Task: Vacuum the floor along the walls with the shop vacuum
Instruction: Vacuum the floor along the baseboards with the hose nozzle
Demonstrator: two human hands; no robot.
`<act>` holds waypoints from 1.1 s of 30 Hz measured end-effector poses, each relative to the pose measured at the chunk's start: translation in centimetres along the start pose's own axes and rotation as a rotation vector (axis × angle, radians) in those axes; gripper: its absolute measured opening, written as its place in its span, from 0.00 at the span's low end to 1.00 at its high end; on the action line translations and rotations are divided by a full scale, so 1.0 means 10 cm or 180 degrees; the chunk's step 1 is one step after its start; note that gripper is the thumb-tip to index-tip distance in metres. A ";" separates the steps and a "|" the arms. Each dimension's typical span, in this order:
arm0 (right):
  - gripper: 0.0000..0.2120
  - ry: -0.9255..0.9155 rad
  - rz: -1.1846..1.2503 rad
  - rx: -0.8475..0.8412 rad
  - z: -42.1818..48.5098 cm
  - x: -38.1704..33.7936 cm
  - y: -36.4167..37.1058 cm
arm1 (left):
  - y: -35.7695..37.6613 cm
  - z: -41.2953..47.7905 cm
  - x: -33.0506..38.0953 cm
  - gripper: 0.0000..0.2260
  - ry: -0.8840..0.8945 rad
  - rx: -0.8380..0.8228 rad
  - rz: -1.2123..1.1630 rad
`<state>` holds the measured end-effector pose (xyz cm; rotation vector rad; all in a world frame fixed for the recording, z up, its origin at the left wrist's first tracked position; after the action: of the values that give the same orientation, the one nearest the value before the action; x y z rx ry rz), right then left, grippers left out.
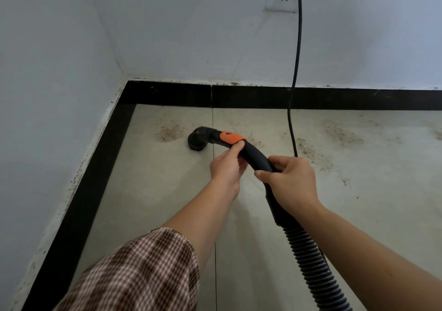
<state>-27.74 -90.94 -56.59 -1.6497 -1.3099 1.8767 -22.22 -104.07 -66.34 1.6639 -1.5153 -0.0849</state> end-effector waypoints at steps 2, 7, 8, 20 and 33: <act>0.06 0.0012 -0.0014 0.0007 0.00 0.03 -0.03 | 0.05 -0.01 -0.05 0.03 -0.0032 -0.0074 0.0017; 0.04 0.0048 -0.0021 0.0035 -0.02 0.12 -0.10 | 0.13 -0.03 -0.17 0.06 -0.0133 -0.0208 0.0053; 0.05 0.0059 -0.0010 0.0039 -0.02 0.14 -0.12 | 0.15 -0.04 -0.19 0.06 -0.0158 -0.0233 0.0074; 0.05 0.0142 -0.0108 0.0082 -0.07 0.26 -0.22 | 0.26 -0.12 -0.36 0.11 -0.0291 -0.0352 0.0217; 0.06 0.0298 -0.0123 0.0182 -0.20 0.46 -0.47 | 0.35 -0.30 -0.62 0.08 -0.0420 -0.0376 0.0358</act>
<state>-28.75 -84.23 -55.48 -1.6506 -1.2307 1.7758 -24.91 -96.92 -65.24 1.5017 -1.6668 -0.2232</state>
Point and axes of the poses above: each hand's wrist, its own z-axis towards the middle knuckle, its own y-axis out of the palm, x = y × z, the point moved 10 cm from there along z, towards the middle knuckle, and after that the axes turned 15 degrees about -z, right-handed, at the moved point
